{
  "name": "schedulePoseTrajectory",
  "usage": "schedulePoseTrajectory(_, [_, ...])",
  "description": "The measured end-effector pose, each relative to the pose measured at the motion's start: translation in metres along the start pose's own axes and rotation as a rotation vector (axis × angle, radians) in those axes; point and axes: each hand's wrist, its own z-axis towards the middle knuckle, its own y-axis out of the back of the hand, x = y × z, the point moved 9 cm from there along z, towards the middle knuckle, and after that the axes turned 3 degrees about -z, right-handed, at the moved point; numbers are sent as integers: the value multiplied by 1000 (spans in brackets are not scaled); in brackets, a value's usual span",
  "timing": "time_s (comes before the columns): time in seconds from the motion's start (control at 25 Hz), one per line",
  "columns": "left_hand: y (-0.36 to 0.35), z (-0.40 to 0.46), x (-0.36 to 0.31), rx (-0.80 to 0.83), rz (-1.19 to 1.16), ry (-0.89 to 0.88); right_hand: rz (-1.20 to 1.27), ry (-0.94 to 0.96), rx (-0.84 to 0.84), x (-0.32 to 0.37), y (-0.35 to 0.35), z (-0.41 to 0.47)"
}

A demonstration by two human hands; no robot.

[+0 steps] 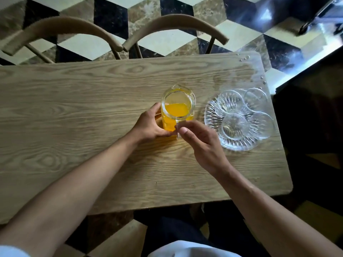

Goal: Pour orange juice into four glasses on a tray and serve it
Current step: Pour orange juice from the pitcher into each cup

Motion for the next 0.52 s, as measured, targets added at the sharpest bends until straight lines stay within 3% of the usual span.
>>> schedulePoseTrajectory(0.32, [2, -19, -17, -90, 115, -8, 37, -11, 58, 8, 6, -7])
schedulePoseTrajectory(0.52, [-17, -63, -32, -234, 111, 77, 71, -3, 97, 22, 28, -32])
